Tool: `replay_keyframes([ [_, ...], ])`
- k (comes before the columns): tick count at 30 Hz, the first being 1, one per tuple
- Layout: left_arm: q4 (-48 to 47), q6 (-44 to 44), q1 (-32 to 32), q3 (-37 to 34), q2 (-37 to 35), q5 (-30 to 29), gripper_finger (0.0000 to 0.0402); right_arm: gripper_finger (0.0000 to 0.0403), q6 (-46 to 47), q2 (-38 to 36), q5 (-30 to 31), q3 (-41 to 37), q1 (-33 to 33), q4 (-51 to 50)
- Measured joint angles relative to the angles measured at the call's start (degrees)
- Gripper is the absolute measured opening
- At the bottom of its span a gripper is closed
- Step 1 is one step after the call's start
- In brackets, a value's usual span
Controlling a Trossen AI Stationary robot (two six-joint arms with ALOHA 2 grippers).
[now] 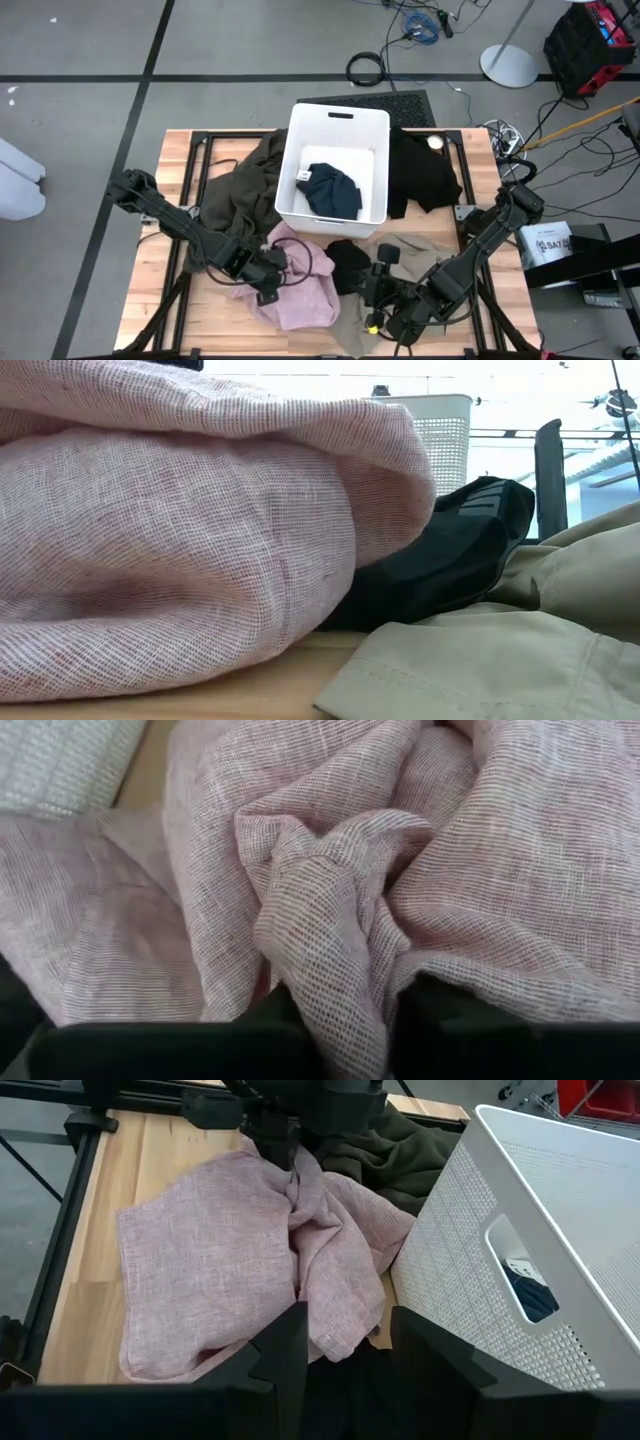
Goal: Sort clothes
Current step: Put the pink shirt into the white laundry bin
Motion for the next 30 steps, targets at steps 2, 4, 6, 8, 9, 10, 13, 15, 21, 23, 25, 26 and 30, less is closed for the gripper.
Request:
replay_keyframes([
  [2, 0.0, 2.2, 0.0, 0.1, 0.0, -0.6, 0.0085, 0.0130, 0.3, 0.0, 0.0, 0.0, 0.0, -0.5],
  [4, -1.1, 3.0, 0.2, 0.2, 0.0, -2.8, 0.0086, 0.0130, 1.1, 0.0, -0.1, 0.0, -0.2, -1.3],
  [6, -4.4, 4.1, 0.5, 0.7, 0.0, -5.9, 0.0086, 0.0130, 2.2, 0.0, -0.1, 0.0, -0.3, -2.3],
  [8, -6.7, 5.1, 0.9, 1.0, 0.0, -7.8, 0.0086, 0.0130, 3.0, 0.0, -0.1, 0.0, -0.4, -3.1],
  [9, -7.5, 5.7, 1.0, 1.0, 0.0, -8.4, 0.0086, 0.0130, 3.4, 0.0, -0.1, 0.0, -0.4, -3.6],
  [10, -7.9, 6.2, 1.2, 1.0, 0.0, -8.7, 0.0086, 0.0130, 3.8, 0.0, -0.1, 0.0, -0.5, -4.0],
  [13, -8.9, 7.8, 1.9, 1.0, 0.0, -8.7, 0.0087, 0.0130, 4.7, 0.0, -0.1, 0.0, -0.6, -5.0],
  [15, -8.6, 9.4, 2.4, 0.7, 0.0, -8.6, 0.0087, 0.0130, 4.7, 0.1, -0.1, 0.0, -0.7, -5.1],
  [21, -8.8, 12.0, 4.0, -1.5, 0.0, -7.8, 0.0117, 0.0130, 4.9, 0.1, -0.1, 0.0, -1.0, -5.3],
  [23, -8.7, 13.6, 4.4, -1.7, 0.0, -7.9, 0.0139, 0.0130, 4.9, 0.1, -0.1, 0.0, -1.0, -5.3],
  [25, -8.1, 17.4, 4.4, -1.8, 0.0, -9.2, 0.0164, 0.0130, 4.9, 0.1, -0.1, 0.0, -1.0, -5.4],
  [26, -7.6, 19.1, 4.4, -1.8, 0.0, -10.3, 0.0178, 0.0130, 4.9, 0.1, -0.1, 0.0, -1.0, -5.4],
  [30, -2.9, 23.5, 5.0, -1.8, 0.0, -14.2, 0.0232, 0.0130, 4.9, 0.1, -0.1, 0.0, -1.0, -5.4],
])
